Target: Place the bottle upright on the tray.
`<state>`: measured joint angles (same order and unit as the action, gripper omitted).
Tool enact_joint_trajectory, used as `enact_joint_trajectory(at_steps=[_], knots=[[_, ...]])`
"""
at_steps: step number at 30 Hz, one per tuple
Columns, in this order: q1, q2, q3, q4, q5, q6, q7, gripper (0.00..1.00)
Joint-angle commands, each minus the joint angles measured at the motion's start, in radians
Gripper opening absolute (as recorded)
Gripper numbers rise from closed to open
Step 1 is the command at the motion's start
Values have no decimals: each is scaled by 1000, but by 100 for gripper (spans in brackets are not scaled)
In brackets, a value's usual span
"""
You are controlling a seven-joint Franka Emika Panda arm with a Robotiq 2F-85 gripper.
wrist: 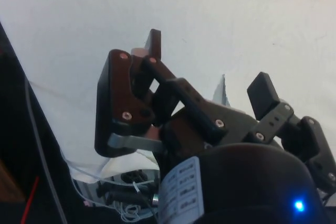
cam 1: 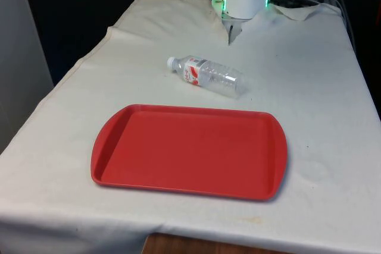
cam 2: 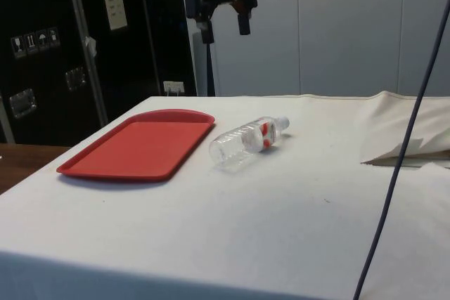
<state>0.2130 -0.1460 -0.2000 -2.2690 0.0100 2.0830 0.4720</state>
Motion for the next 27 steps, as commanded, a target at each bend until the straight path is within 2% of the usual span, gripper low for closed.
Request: enact_joint_trajectory(at_steps=[1, 7, 8, 10, 15, 16, 17, 25, 26, 27], knots=[[-1, 0, 0, -5, 1, 14, 15, 100], [0, 2, 2, -5, 2, 13, 63, 100], [0, 4, 1, -1, 0, 1, 55, 100], [-1, 3, 2, -5, 1, 15, 80, 100], [-3, 6, 0, -8, -7, 21, 105, 100], [-1, 5, 1, -3, -1, 3, 95, 100], [-4, 7, -1, -9, -10, 24, 110, 100], [-8, 14, -6, -27, -48, 76, 166, 100], [-5, 15, -6, -20, -39, 56, 155, 100], [-9, 15, -6, -29, -52, 82, 171, 100]])
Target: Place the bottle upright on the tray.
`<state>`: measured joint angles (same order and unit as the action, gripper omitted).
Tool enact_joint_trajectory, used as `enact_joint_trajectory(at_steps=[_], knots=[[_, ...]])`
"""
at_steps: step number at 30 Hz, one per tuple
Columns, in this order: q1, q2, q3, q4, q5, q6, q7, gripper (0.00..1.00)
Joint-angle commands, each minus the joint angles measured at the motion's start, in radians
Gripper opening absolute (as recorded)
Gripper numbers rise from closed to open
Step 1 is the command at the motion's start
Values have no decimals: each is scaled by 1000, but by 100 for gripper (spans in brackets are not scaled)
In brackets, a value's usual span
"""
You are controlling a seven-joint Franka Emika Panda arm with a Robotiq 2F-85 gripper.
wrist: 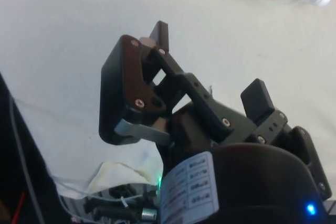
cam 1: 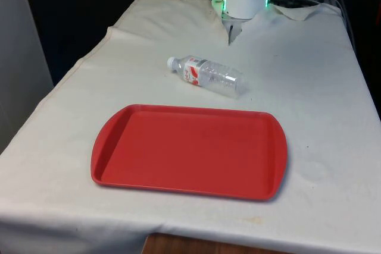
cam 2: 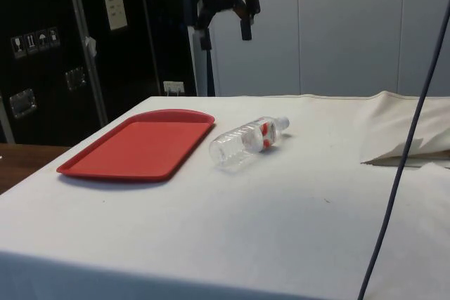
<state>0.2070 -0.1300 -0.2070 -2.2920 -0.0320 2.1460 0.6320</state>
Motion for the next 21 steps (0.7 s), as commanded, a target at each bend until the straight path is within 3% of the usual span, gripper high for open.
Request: enact_joint_trajectory(at_steps=[1, 21], knots=[[-3, 0, 0, -9, -13, 26, 16, 100], [-17, 30, -2, -50, -57, 108, 125, 100]])
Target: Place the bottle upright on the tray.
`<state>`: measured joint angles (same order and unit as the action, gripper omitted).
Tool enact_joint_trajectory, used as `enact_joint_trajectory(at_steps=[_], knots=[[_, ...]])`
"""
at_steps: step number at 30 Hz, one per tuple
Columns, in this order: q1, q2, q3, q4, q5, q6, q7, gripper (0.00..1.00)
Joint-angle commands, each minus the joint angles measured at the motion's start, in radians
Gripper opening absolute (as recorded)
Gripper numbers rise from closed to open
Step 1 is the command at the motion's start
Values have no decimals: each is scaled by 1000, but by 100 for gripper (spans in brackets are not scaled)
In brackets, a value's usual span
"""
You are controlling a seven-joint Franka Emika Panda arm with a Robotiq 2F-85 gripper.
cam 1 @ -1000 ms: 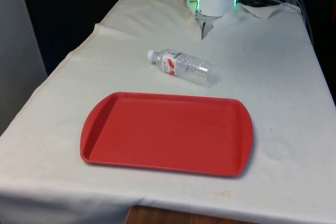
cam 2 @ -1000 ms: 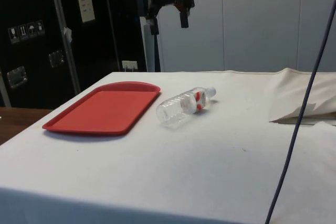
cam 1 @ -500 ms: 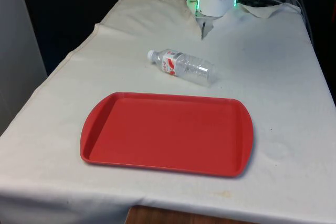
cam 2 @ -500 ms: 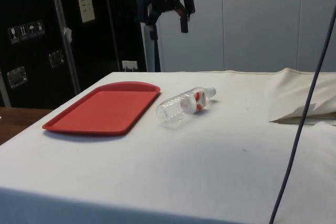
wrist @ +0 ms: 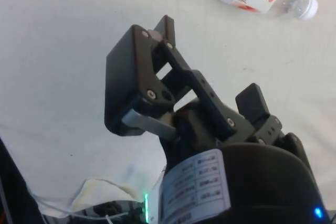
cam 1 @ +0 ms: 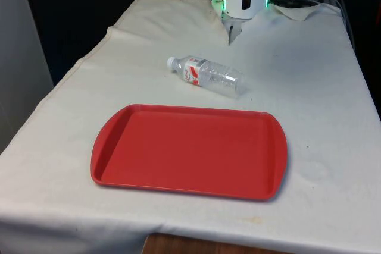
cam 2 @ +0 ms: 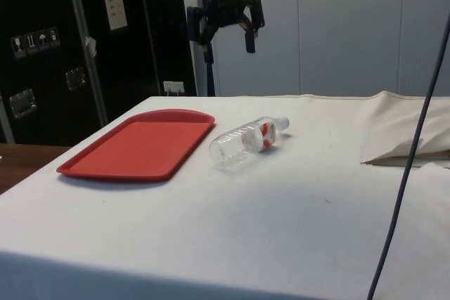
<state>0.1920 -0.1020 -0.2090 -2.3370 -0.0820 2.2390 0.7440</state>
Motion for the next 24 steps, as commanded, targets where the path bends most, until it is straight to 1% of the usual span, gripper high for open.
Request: enact_joint_trajectory(at_steps=[1, 4, 5, 6, 10, 12, 13, 14, 21, 22, 23, 24], knots=[[-3, 4, 0, -7, -8, 16, 18, 100], [-6, 13, -1, -10, -10, 22, 37, 100], [-4, 11, 0, -4, -2, 3, 25, 100], [-7, 16, -1, -11, -10, 23, 42, 100], [-9, 29, -3, -16, -10, 35, 67, 100], [-10, 34, -4, -18, -10, 38, 76, 100], [-8, 33, -3, -13, -3, 22, 65, 100], [-9, 36, -4, -18, -10, 39, 80, 100], [-10, 55, -11, -26, -9, 52, 118, 100], [-8, 54, -11, -23, -3, 39, 108, 100], [-10, 57, -12, -27, -9, 53, 122, 100], [-10, 60, -14, -28, -8, 53, 130, 100]])
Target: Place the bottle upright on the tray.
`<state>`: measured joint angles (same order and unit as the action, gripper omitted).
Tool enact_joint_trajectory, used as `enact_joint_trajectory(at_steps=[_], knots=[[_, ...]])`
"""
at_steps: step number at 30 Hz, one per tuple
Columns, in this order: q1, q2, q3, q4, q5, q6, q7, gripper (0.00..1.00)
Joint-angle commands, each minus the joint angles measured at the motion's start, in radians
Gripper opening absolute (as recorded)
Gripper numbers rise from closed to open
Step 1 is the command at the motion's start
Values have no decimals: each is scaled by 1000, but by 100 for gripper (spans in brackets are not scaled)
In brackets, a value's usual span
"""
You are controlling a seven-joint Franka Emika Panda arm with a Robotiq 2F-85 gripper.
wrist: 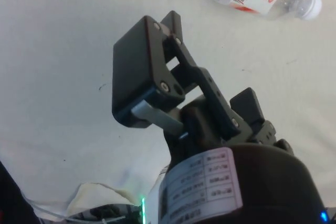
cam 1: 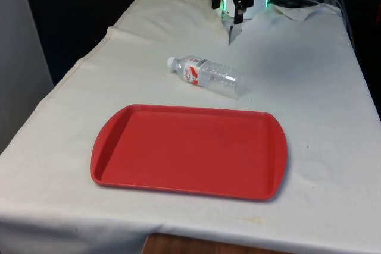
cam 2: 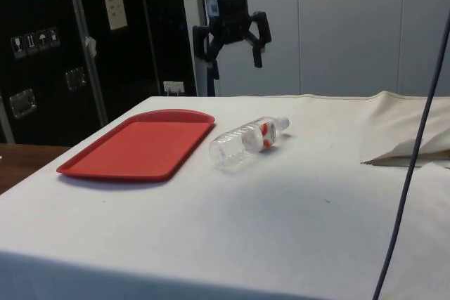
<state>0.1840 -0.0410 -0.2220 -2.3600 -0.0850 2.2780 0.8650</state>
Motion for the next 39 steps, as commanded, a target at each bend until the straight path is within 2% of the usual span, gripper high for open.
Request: enact_joint_trajectory(at_steps=[1, 17, 24, 25, 26, 34, 35, 36, 39], knots=[[-2, -1, -2, -7, -5, 14, 12, 100], [-1, 1, -4, -7, 0, -1, 14, 100], [1, 3, -2, -19, -2, 34, 52, 100], [0, 4, -1, -16, 0, 21, 46, 100], [0, 4, -1, -24, -1, 46, 61, 100], [0, 8, 0, -55, -2, 114, 90, 100], [0, 9, -1, -50, 0, 96, 82, 100], [0, 9, 0, -59, -2, 122, 94, 100], [0, 10, 0, -70, -3, 147, 105, 100]])
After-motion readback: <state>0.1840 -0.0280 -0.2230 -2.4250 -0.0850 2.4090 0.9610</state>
